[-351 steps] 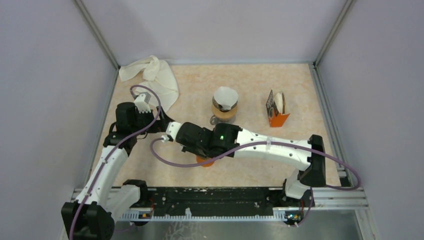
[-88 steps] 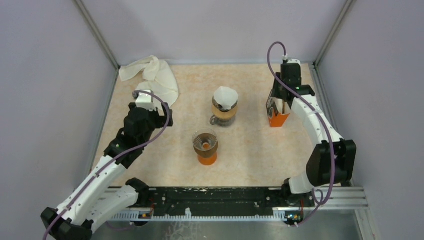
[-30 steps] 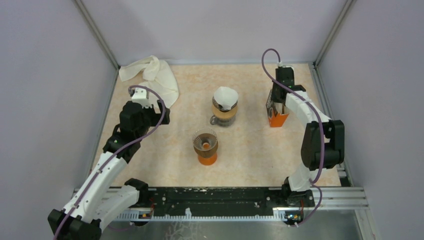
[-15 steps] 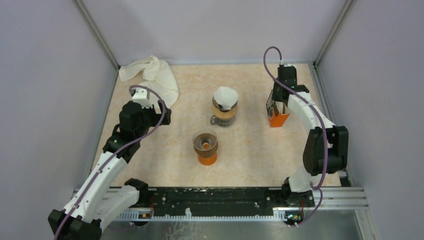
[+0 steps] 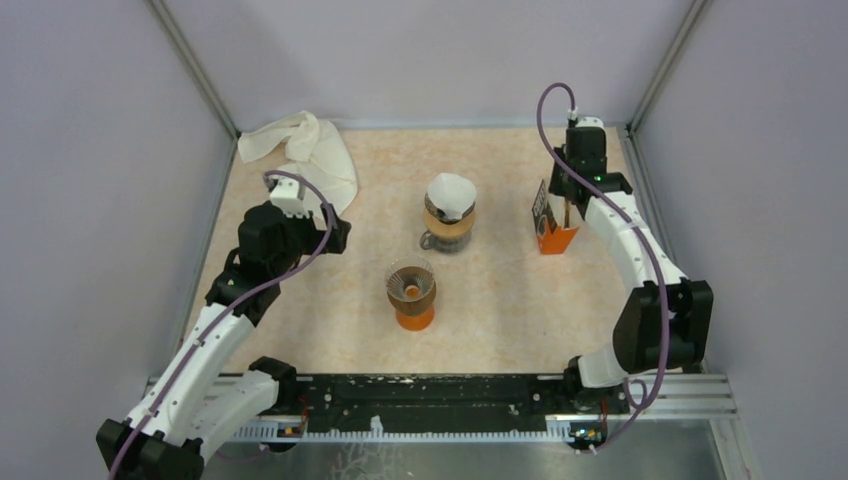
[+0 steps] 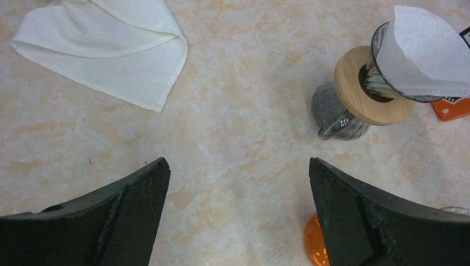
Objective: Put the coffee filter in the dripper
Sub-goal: Pick up the coffee filter from the coffee filter holder.
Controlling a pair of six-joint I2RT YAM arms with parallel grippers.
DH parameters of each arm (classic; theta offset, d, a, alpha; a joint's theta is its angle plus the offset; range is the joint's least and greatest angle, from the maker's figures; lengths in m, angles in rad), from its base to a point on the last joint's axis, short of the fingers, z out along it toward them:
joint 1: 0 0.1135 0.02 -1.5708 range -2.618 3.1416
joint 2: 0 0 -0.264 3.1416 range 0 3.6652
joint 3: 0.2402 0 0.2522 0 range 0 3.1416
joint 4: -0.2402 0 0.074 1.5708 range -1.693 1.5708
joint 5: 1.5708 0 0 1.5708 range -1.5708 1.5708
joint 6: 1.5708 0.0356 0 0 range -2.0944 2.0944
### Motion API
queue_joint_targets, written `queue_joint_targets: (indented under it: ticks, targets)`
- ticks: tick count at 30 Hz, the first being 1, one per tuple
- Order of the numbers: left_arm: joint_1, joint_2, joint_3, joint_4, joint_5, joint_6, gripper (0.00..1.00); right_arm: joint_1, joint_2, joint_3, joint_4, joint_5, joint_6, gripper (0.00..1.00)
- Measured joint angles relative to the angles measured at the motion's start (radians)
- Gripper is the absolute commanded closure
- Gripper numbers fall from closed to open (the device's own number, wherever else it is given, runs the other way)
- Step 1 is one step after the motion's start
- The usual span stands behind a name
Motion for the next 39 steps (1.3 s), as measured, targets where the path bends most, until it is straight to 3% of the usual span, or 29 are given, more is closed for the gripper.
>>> queue_joint_targets:
  ticks: [16, 25, 39]
  targets:
    - [0.000, 0.000, -0.002, 0.028, 0.155, 0.016, 0.00, 0.002, -0.142, 0.029, -0.020, -0.064, 0.000, 1.00]
    - [0.001, -0.005, -0.001, 0.071, 0.292, -0.010, 0.01, 0.094, -0.230, 0.048, -0.045, -0.121, 0.000, 1.00]
    - [0.001, 0.006, 0.009, 0.139, 0.510, -0.108, 0.03, 0.180, -0.322, 0.062, -0.033, -0.429, 0.062, 1.00]
